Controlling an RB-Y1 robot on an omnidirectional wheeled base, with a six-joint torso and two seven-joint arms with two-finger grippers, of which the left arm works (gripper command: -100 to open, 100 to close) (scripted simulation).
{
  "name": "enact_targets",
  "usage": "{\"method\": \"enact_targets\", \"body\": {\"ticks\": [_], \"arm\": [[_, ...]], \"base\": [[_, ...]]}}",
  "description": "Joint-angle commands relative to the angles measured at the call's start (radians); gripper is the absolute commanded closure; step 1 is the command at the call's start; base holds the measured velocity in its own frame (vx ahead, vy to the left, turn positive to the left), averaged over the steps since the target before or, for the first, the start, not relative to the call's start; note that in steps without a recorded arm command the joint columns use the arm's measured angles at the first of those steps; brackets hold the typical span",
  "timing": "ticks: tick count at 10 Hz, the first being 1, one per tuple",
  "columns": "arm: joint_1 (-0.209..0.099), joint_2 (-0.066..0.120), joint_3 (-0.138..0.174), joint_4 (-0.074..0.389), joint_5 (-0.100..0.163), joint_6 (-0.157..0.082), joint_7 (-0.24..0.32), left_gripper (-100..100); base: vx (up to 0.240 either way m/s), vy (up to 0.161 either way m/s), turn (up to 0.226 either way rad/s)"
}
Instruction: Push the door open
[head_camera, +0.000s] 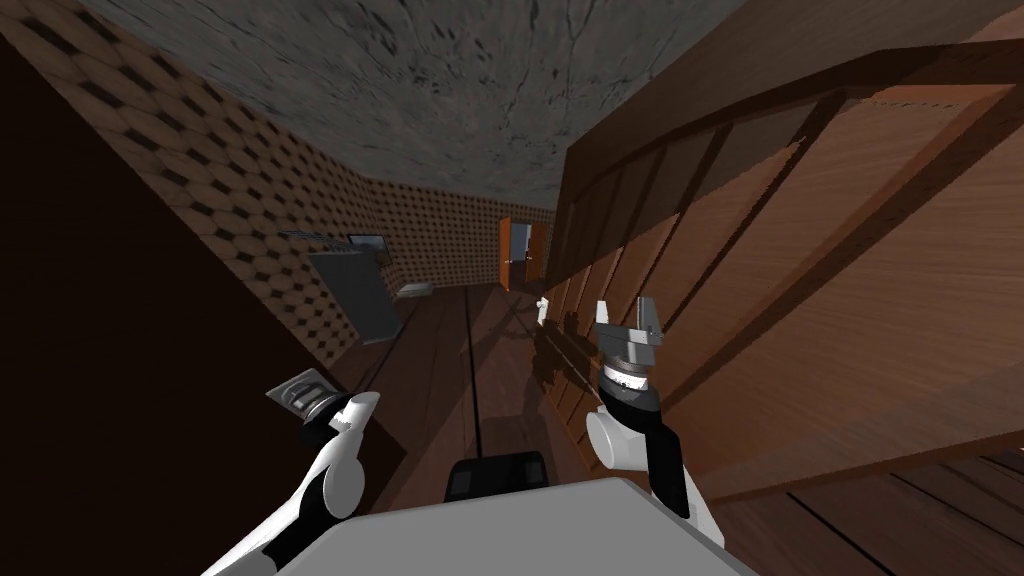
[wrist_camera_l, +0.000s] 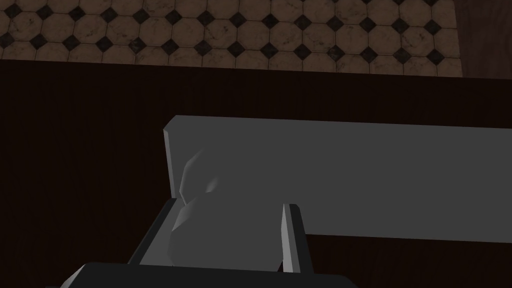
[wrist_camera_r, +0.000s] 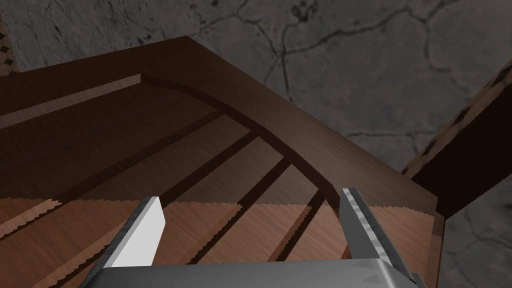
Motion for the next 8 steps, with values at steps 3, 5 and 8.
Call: {"method": "enact_targets", "body": {"ticks": [3,5,8], "arm": [[0.005,-0.001,0.05,-0.032,0.03,-0.015,-0.046,100],[0.006,0.0,0.07,-0.036,0.043,-0.026,-0.062,100],[0.011,-0.001,0.098,-0.043,0.059,-0.041,-0.081,100]], "base": [[0.13,0.103,0.001],[0.141,0.085,0.008],[0.08,0.106,-0.003]]}}
